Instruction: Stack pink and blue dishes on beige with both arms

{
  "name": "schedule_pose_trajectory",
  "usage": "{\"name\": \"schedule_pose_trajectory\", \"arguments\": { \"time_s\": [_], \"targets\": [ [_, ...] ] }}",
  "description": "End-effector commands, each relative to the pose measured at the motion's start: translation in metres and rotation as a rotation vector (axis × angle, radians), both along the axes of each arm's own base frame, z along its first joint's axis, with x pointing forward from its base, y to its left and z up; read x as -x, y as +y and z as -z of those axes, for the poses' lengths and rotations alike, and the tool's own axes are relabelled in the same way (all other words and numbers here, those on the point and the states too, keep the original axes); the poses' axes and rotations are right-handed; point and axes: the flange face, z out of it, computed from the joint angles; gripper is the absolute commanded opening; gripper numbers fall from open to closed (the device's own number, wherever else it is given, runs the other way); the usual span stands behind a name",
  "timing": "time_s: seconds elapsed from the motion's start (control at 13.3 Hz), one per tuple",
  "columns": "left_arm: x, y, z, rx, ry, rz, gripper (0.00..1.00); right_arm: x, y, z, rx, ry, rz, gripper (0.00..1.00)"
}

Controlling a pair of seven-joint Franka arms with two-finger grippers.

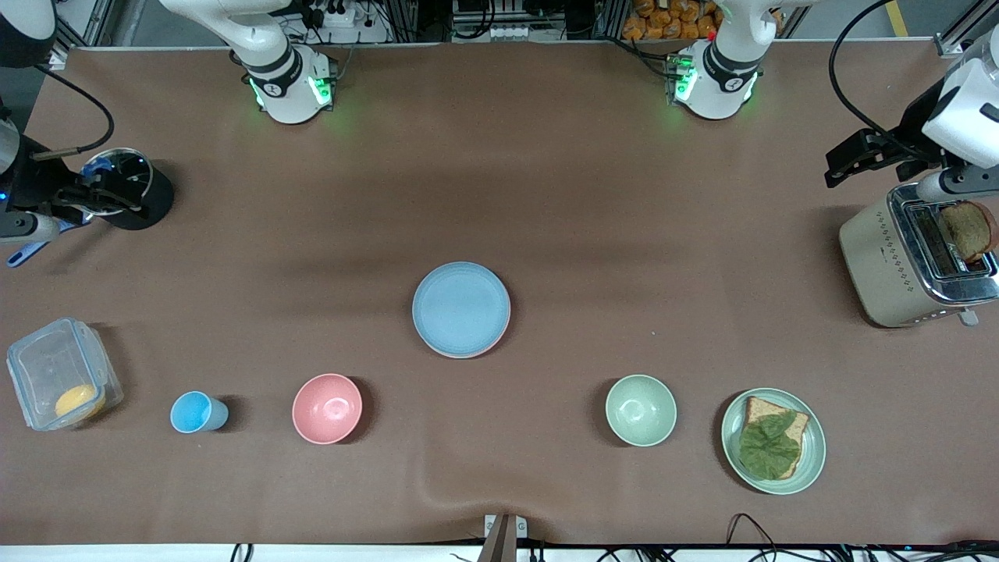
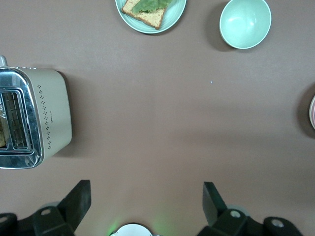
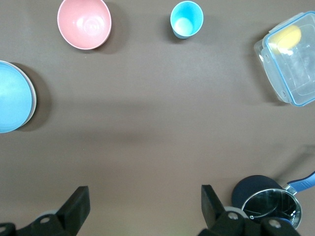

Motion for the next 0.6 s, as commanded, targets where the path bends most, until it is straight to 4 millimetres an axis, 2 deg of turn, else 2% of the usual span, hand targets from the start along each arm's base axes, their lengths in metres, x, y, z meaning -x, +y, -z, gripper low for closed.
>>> {"name": "schedule_pose_trajectory", "arguments": {
  "time_s": [0.0,0.15,0.23,0.53],
  "targets": [
    [0.0055,0.0017,-0.0027,0.009,0.001,-0.007,1.00,0.0045,-0.0054,0.0016,0.014,0.007,0.009,1.00],
    [0.0043,-0.0008,-0.0045,0.004,-0.005,-0.007,1.00,0.0039,-0.0053,0.0034,0.014,0.011,0.009,1.00],
    [0.0044,-0.0013,-0.0115,0.003,-0.020,-0.007,1.00,0.0039,-0.0062,0.0034,0.014,0.011,0.010,1.00],
    [0.0014,-0.0013,-0.0074,0.003,-0.013,-0.007,1.00,0.0048,-0.0070,0.0040,0.014,0.019,0.012,1.00]
  ]
}}
